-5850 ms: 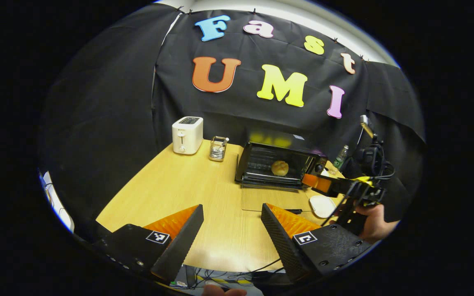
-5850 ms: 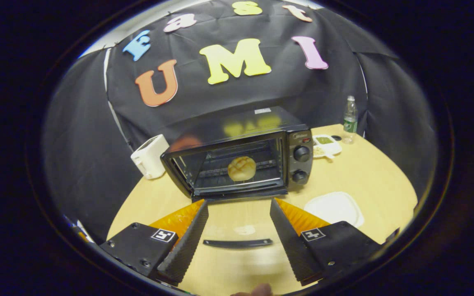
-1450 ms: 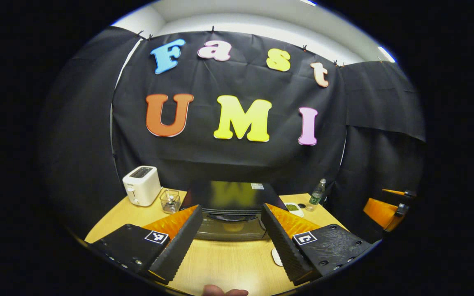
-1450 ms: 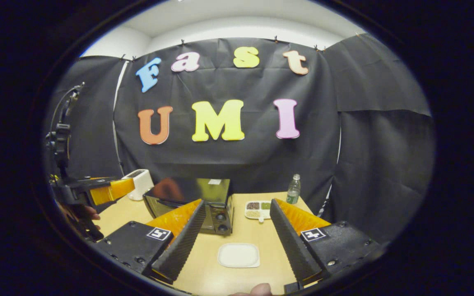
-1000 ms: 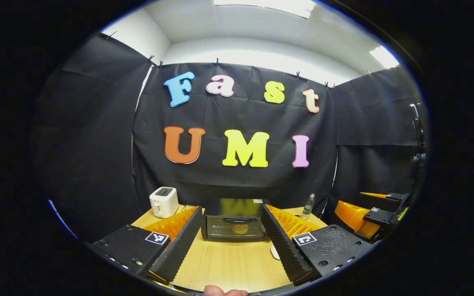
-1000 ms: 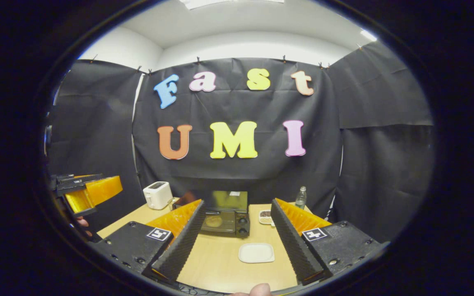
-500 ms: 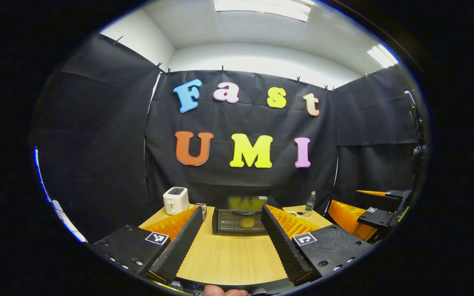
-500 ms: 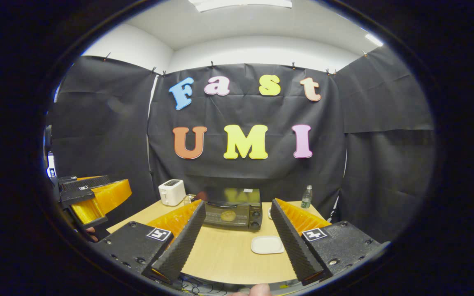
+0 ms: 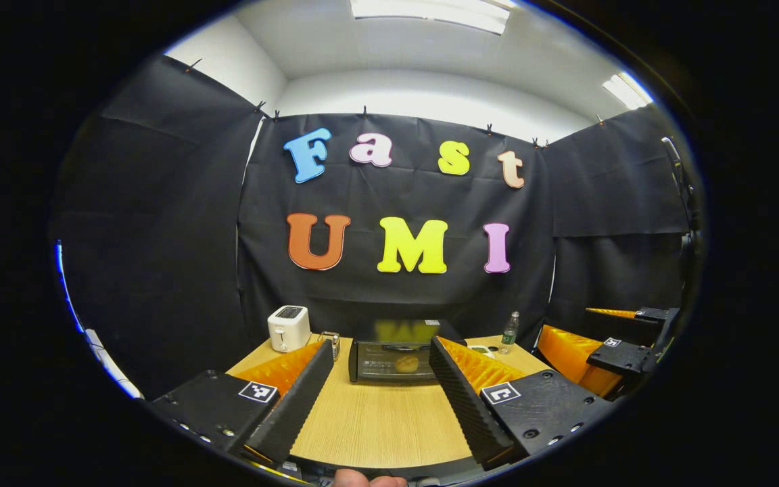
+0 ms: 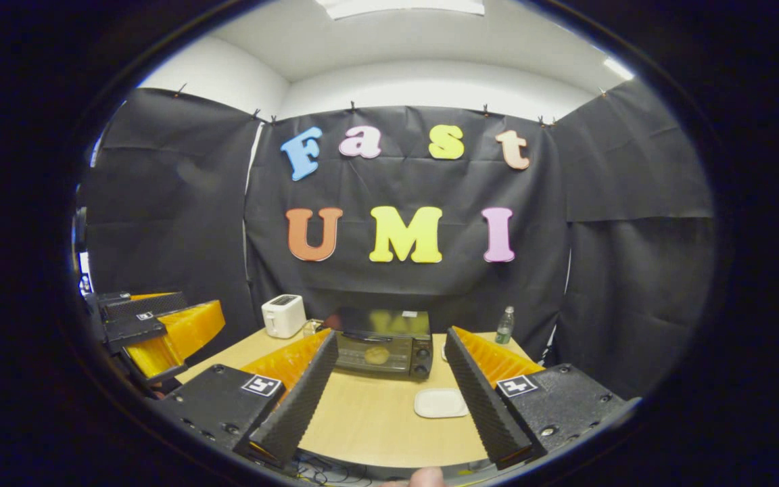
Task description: Open the electric oven with the left hand, put the food in, and close the electric oven.
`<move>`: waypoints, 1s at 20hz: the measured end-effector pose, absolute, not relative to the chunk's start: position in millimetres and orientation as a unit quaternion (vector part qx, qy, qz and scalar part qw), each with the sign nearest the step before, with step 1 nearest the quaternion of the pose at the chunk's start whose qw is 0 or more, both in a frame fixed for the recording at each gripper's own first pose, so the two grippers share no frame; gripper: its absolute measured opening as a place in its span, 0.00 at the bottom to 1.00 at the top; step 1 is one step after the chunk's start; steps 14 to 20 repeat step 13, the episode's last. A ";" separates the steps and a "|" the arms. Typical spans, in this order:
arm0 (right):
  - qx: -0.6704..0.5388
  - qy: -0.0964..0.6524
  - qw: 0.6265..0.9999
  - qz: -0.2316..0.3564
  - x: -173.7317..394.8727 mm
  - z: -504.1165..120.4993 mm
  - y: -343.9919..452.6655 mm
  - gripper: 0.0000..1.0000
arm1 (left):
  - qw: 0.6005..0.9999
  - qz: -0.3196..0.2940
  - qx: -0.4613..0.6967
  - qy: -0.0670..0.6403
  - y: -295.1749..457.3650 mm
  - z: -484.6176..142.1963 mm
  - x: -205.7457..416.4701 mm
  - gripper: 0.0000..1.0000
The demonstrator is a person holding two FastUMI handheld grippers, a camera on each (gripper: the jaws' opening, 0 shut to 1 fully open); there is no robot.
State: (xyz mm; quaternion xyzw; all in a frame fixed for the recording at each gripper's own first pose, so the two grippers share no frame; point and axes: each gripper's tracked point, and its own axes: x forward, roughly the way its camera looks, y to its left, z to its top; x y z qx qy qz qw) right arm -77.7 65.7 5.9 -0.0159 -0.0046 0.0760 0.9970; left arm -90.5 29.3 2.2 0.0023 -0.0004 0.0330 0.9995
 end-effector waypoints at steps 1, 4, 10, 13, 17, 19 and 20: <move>-0.016 0.000 0.997 0.077 -77.4 2.9 67.6 1.00 | 1.000 0.031 0.001 0.002 28.3 0.2 -89.3 0.94; -0.017 0.001 0.997 0.070 -78.7 1.4 63.1 1.00 | 1.000 0.028 0.001 0.002 26.3 0.2 -87.6 0.93; -0.014 -0.003 0.998 0.059 -78.8 1.4 59.2 1.00 | 1.000 0.023 0.002 0.006 23.4 -3.2 -84.8 0.94; -0.011 0.002 0.998 0.059 -80.4 -2.9 59.2 1.00 | 1.000 0.020 0.005 0.008 22.0 -4.6 -89.0 0.94; -0.011 0.002 0.998 0.059 -80.4 -2.9 59.2 1.00 | 1.000 0.020 0.005 0.008 22.0 -4.6 -89.0 0.94; -0.011 0.002 0.998 0.059 -80.4 -2.9 59.2 1.00 | 1.000 0.020 0.005 0.008 22.0 -4.6 -89.0 0.94; -0.011 0.002 0.998 0.059 -80.4 -2.9 59.2 1.00 | 1.000 0.020 0.005 0.008 22.0 -4.6 -89.0 0.94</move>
